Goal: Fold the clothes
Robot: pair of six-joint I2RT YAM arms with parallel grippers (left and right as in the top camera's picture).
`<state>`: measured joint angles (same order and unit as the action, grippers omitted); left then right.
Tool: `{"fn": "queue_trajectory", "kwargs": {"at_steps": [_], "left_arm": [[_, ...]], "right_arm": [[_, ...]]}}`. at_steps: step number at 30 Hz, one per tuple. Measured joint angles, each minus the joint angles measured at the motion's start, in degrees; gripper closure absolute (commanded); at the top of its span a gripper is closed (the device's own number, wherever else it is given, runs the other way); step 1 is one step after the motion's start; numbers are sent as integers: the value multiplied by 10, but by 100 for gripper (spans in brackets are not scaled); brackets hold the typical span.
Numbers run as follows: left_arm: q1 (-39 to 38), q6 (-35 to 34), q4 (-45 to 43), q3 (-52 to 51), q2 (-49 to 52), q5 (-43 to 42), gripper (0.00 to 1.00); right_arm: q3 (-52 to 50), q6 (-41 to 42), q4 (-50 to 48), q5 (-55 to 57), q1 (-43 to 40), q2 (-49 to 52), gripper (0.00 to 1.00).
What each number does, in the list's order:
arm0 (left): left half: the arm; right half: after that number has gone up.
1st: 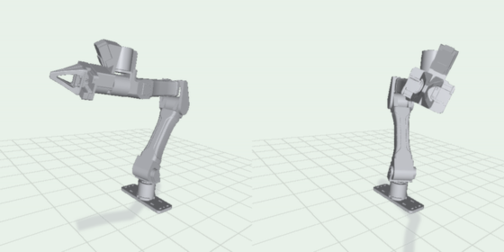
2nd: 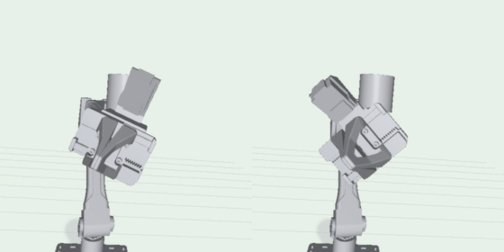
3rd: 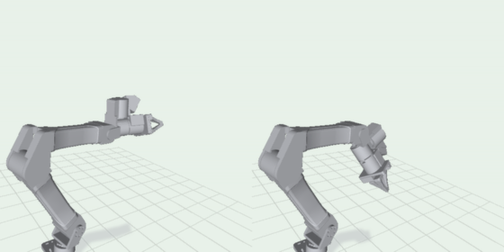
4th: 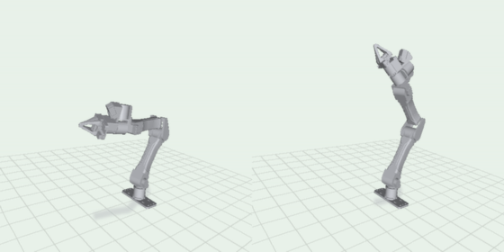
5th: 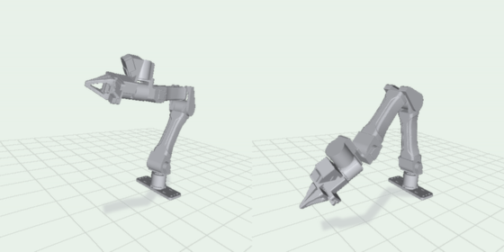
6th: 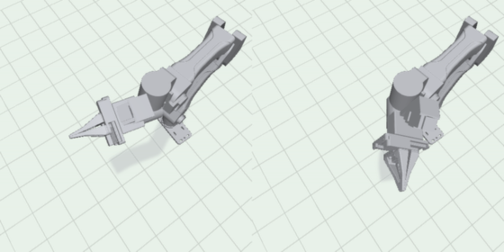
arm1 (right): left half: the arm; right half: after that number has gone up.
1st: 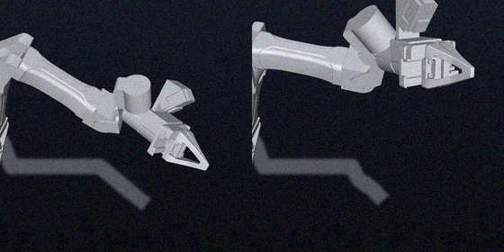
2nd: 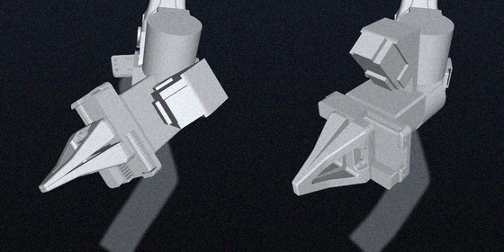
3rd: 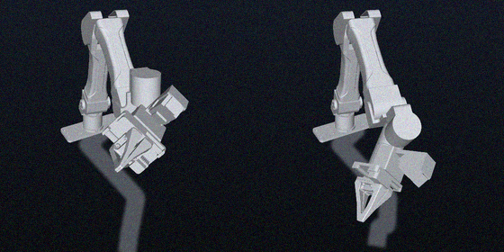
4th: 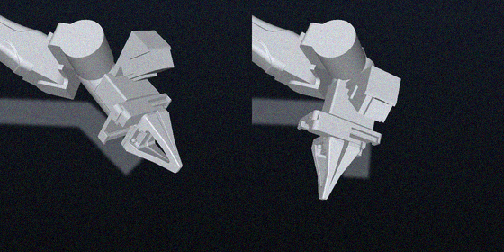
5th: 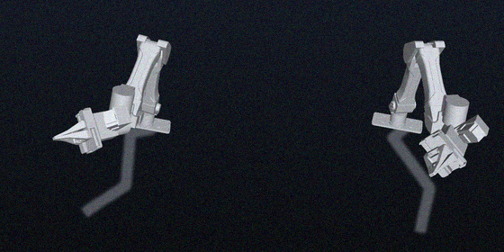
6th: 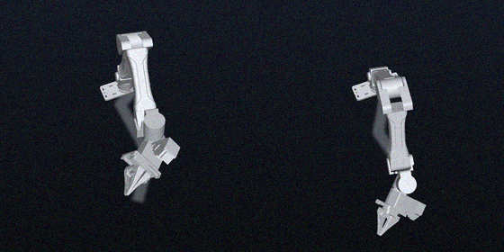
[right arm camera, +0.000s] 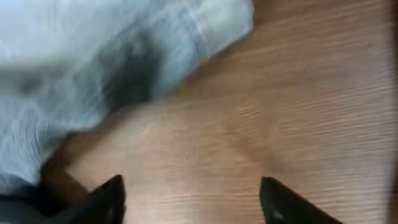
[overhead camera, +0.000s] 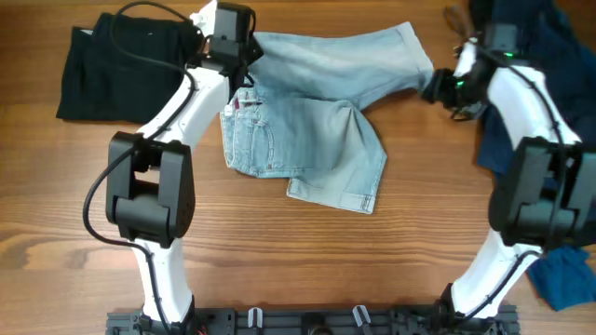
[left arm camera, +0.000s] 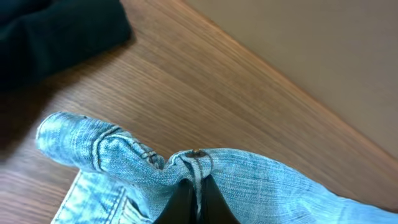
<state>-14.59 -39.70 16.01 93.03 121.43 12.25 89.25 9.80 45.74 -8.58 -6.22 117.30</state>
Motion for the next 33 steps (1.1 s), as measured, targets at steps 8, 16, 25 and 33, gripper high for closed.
{"fn": "queue_trajectory", "kwargs": {"at_steps": [8,16,25,33], "left_arm": [[0,14,67,3,0,15,1],[5,64,111,3,-22,-23,4],[7,113,365,10,-68,-103,16],[7,89,535,9,-181,-107,13]], "right_arm": [[74,-53,-103,43,6,5,26],[85,-96,-113,-5,32,6,26],[85,-70,106,-107,82,6,24],[84,-34,237,-128,92,-40,25]]}}
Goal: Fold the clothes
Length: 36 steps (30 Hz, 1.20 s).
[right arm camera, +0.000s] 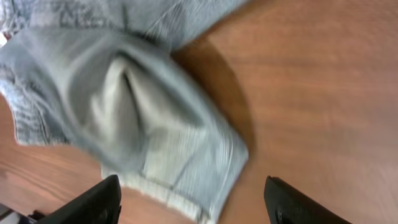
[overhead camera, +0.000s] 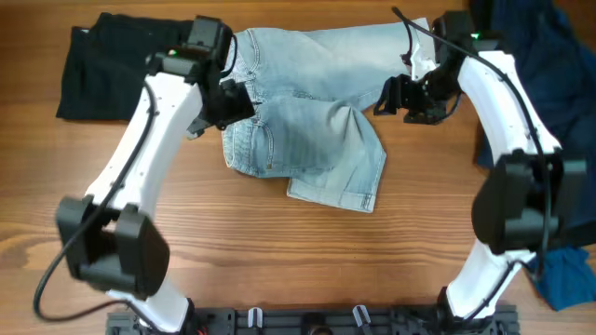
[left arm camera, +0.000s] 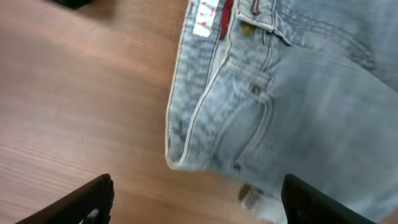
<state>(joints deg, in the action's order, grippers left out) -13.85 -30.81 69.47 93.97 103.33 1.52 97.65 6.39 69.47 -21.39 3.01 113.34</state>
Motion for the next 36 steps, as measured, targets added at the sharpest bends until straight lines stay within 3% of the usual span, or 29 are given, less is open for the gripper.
{"fn": "queue_trajectory", "kwargs": {"at_steps": [4,8,12,22,25,32,36], "left_arm": [[0,-38,94,1,-42,-2,14],[0,-51,104,-24,-42,-2,14],[0,-51,31,-93,-41,-6,14],[-35,-53,-244,-294,-39,-15,16],[-49,-53,-269,-308,-38,-15,21],[-65,-55,-288,-308,-38,-14,31],[-67,-55,-288,-308,-38,2,43]], "right_arm": [[-35,32,35,57,36,-142,21],[-215,75,-14,78,89,-245,22],[-359,103,-96,75,133,-244,22],[-468,201,-262,149,198,-244,31],[-477,221,-274,175,198,-244,39],[-519,235,-339,189,198,-244,43],[-552,238,-380,189,198,-244,47]]}}
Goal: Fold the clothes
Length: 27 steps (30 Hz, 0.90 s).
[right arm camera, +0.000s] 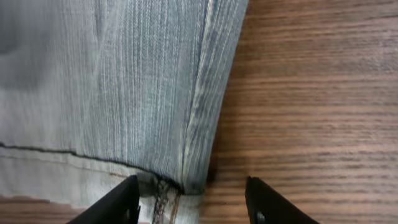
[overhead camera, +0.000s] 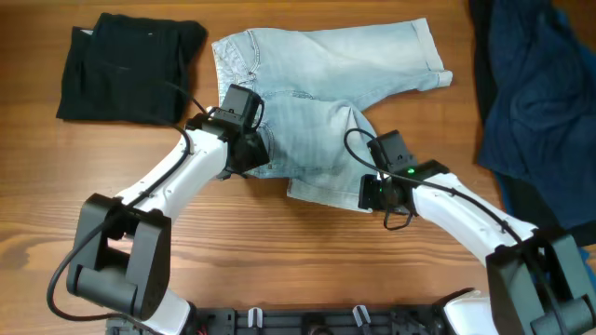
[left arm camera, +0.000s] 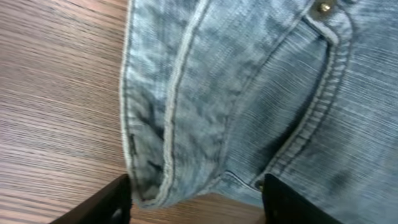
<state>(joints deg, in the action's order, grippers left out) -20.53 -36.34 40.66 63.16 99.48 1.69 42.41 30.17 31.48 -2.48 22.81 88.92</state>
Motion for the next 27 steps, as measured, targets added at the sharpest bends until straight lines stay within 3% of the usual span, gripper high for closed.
{"fn": "queue_trajectory", "kwargs": {"at_steps": [2,5,6,8,11,19,23,27], "left_arm": [[0,0,-1,0,0,11,56],[0,-3,-5,0,0,18,90],[0,-2,-5,0,0,20,96],[0,-4,-6,0,0,21,96],[2,-9,-4,0,0,21,96],[49,-9,13,-2,-64,19,96],[53,-9,24,-2,-74,20,96],[53,-9,34,-2,-74,26,96]], "right_arm": [[-7,0,-16,0,0,0,48],[-8,0,-30,0,0,0,53],[-8,-1,-33,0,0,0,54],[-8,-2,-39,0,0,5,59],[-8,-4,-49,-1,0,10,95],[2,-2,-47,0,-17,21,96],[62,-101,-48,72,-96,29,96],[107,-205,-125,122,-160,29,96]]}}
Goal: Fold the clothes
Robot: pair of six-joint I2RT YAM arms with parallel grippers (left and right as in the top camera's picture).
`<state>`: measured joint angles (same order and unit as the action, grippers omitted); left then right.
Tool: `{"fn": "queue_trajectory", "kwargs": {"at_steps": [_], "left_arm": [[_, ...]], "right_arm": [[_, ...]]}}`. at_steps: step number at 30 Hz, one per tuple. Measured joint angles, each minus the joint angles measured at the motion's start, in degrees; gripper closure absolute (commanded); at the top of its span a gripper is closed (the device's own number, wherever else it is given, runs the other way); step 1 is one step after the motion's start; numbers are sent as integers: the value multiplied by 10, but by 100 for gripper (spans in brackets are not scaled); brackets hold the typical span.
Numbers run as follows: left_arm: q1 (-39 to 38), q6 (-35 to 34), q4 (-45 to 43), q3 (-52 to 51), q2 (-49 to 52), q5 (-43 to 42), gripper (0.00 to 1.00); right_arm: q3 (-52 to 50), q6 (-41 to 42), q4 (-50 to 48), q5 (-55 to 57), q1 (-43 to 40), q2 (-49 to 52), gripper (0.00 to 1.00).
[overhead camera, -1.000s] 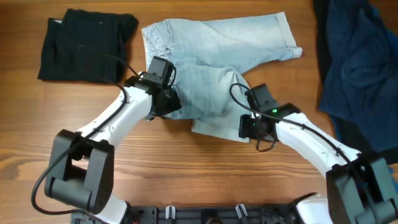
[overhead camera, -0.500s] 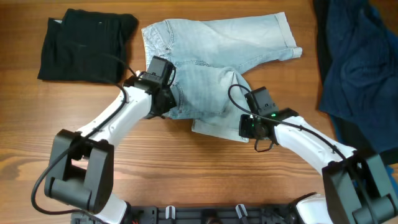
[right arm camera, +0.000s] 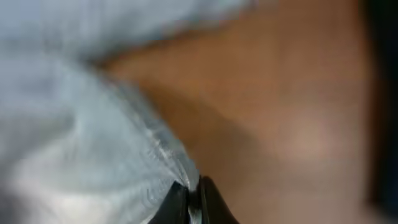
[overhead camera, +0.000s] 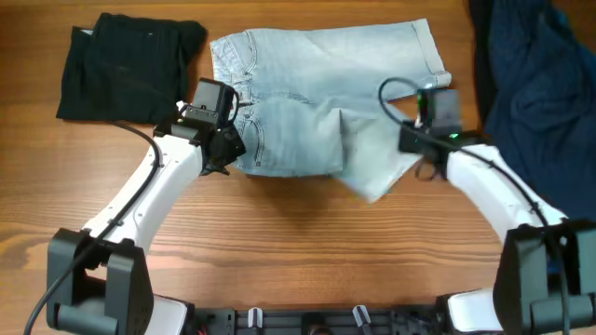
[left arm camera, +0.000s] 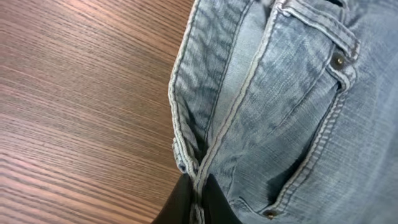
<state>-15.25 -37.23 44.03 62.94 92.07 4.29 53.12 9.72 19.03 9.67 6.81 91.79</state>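
Light blue denim shorts (overhead camera: 326, 84) lie across the upper middle of the table. My left gripper (overhead camera: 226, 149) is shut on the waistband's lower left corner (left arm camera: 196, 168), pinching the seam between its dark fingers. My right gripper (overhead camera: 421, 140) is shut on the lower leg's hem (right arm camera: 180, 174), holding it out to the right, lifted off the wood. That leg (overhead camera: 372, 163) trails down to a point below the gripper. The right wrist view is blurred.
A folded black garment (overhead camera: 126, 65) lies at the upper left. A dark blue heap of clothes (overhead camera: 535, 84) fills the right side, with a lighter blue piece (overhead camera: 568, 279) at the lower right edge. Bare wood (overhead camera: 298, 251) spans the front half.
Both grippers were open at the folded shorts' lower edge, left at the waistband corner, right at the hem. Now each is shut on denim, and the right one has carried the leg out rightward.
First my left gripper held the waistband at the top while the right stood open by the upper leg's hem. Then both were open over the shorts. They then sat at the lower edge corners. Now both grip denim and the doubled-under leg is spread to the right.
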Motion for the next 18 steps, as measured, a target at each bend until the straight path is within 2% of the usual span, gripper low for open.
{"fn": "queue_trajectory", "kwargs": {"at_steps": [6,7,8,9,12,18], "left_arm": [[0,0,6,0,0,3,96],[0,0,5,0,0,3,96],[0,0,5,0,0,1,96],[0,0,5,0,0,1,96],[0,0,7,0,0,2,96],[0,0,7,0,0,4,96]], "right_arm": [[8,-167,-227,13,-64,0,96],[9,-176,-247,13,-72,0,89],[9,-178,-259,13,-86,0,38],[9,-174,-258,13,-96,0,1],[21,-140,-171,15,-115,0,0],[129,-89,154,-80,-120,-1,0]]}}
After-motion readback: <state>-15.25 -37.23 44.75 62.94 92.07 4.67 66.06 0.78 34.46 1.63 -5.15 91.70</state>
